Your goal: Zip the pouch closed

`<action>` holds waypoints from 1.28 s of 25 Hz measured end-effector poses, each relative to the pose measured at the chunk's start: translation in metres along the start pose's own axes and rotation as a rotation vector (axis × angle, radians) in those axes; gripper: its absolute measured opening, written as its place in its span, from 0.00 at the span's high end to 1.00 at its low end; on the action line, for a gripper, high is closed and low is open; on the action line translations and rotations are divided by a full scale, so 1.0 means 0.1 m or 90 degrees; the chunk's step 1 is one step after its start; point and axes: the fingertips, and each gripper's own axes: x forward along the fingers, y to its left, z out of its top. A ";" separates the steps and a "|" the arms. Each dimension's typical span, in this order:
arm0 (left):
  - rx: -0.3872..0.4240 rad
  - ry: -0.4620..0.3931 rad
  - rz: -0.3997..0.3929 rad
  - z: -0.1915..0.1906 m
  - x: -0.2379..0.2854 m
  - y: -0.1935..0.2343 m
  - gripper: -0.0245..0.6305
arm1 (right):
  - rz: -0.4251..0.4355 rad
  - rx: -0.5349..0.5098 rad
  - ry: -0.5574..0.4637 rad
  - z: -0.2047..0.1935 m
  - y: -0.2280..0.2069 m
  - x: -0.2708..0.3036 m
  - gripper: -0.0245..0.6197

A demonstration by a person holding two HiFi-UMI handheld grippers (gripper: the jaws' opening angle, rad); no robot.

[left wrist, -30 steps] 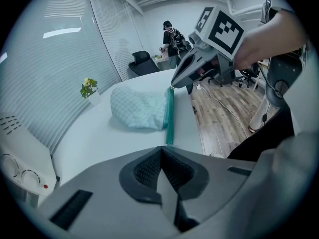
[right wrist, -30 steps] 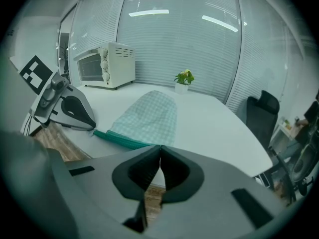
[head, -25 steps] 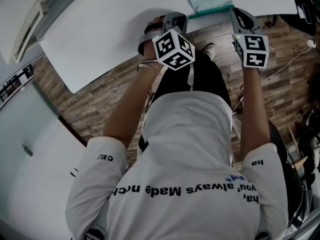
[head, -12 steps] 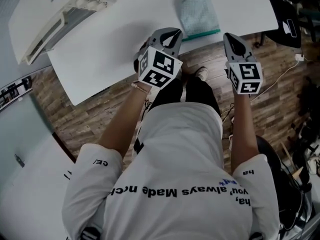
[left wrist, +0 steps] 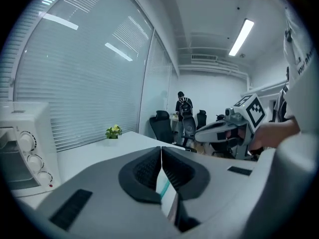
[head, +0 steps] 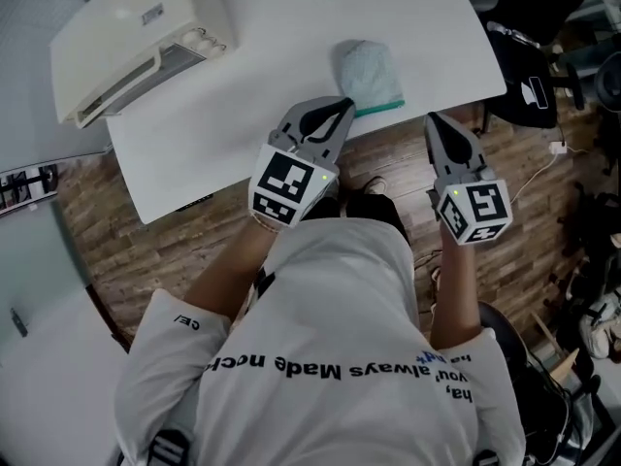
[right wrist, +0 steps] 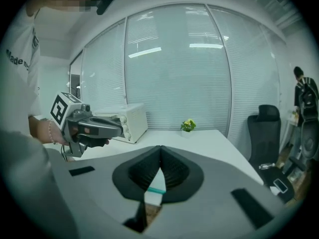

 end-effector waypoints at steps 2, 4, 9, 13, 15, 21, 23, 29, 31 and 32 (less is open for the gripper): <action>-0.013 -0.027 0.001 0.17 -0.10 -0.04 0.93 | 0.009 -0.013 -0.020 0.15 0.09 -0.12 0.95; -0.030 -0.051 0.002 0.33 -0.21 -0.10 0.93 | 0.015 -0.024 -0.035 0.28 0.19 -0.25 0.95; -0.035 -0.086 0.002 0.63 -0.43 -0.27 0.93 | 0.008 -0.031 -0.056 0.55 0.35 -0.54 0.95; -0.020 -0.108 -0.003 0.78 -0.56 -0.37 0.93 | 0.004 -0.034 -0.073 0.71 0.46 -0.72 0.95; -0.014 -0.117 -0.005 0.84 -0.64 -0.40 0.93 | 0.004 -0.037 -0.080 0.78 0.54 -0.81 0.95; -0.023 -0.127 -0.006 0.96 -0.77 -0.44 0.93 | -0.001 -0.041 -0.095 0.94 0.65 -1.00 0.95; -0.018 -0.130 -0.009 0.99 -0.76 -0.46 0.93 | -0.005 -0.039 -0.097 0.96 0.64 -1.01 0.95; -0.020 -0.127 -0.024 0.99 -0.70 -0.50 0.93 | -0.015 -0.039 -0.099 0.98 0.63 -1.02 0.95; -0.020 -0.127 -0.028 1.00 -0.69 -0.50 0.93 | -0.020 -0.040 -0.099 0.98 0.61 -1.03 0.95; -0.019 -0.127 -0.029 1.00 -0.69 -0.50 0.93 | -0.022 -0.039 -0.099 0.97 0.60 -1.03 0.95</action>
